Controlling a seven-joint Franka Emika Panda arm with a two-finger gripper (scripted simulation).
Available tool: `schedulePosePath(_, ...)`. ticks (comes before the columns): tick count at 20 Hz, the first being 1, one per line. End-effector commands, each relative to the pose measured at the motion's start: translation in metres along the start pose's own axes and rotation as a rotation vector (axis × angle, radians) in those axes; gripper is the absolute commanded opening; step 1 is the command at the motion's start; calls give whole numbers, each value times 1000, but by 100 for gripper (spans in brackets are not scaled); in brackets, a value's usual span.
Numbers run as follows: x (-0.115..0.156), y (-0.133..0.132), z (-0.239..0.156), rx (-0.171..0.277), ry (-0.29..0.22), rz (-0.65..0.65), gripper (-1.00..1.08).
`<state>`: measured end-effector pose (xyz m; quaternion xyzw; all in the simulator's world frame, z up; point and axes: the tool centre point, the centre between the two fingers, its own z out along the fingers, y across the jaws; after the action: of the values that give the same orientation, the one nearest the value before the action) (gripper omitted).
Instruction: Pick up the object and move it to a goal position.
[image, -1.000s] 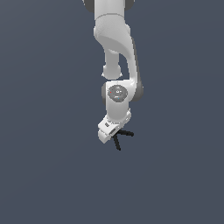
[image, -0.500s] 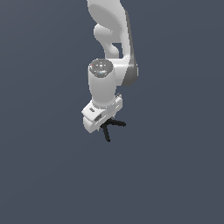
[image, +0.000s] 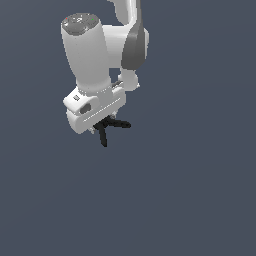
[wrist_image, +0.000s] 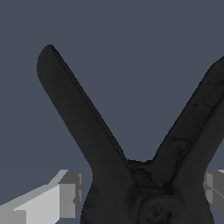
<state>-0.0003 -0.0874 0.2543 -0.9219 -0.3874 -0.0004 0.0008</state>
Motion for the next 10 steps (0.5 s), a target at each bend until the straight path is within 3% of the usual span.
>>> schedulePosePath(1,-9,8,-23,0,1,-1,-100)
schedulePosePath(10,-25,26,-67,-1,-1,0,-100)
